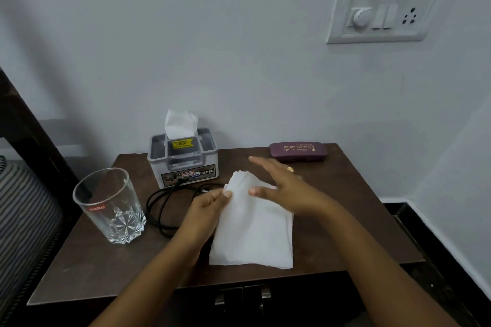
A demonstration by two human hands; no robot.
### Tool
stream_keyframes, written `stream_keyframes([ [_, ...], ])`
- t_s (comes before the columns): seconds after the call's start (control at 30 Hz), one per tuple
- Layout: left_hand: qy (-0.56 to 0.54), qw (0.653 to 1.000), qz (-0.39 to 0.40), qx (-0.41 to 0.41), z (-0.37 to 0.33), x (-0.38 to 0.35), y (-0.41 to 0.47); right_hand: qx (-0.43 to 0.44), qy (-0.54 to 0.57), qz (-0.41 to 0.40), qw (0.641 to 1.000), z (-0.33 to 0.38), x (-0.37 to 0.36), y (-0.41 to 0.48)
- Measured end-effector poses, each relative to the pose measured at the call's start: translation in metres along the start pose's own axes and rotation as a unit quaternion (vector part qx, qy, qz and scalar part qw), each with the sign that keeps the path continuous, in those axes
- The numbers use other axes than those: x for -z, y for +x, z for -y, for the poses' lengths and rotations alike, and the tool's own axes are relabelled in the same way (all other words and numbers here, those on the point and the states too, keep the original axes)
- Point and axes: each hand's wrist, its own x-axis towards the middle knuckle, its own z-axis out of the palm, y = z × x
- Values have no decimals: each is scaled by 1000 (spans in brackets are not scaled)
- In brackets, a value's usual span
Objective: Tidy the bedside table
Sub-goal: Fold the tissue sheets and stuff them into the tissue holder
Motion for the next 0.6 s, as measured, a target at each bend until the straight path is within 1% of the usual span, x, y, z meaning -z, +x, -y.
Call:
stream_keyframes([
  [0.07,-11,1000,2,-12,-1,-1,0,7,57,71,996,3,4,13],
  [0.13,-16,1000,-4,-14,-2,-2,1,3,128,109,986,6,8,18],
  [0.2,-27,999,-17,-6,0,-2,3,0,160,96,982,3,9,23],
  [0.33,-46,997,-43,41,5,1,12,12,189,-1,982,-9,4,27],
  [0.4,-66,994,-55,70,8,3,15,25,204,-25,978,-8,1,22],
  [0.43,-74,992,-57,81,8,3,16,32,211,-25,977,-6,2,18],
  [0.5,-79,991,-58,96,9,4,17,39,219,5,975,-8,6,9],
  [0.6,-85,990,-55,102,9,3,18,58,178,70,980,-7,19,-7],
])
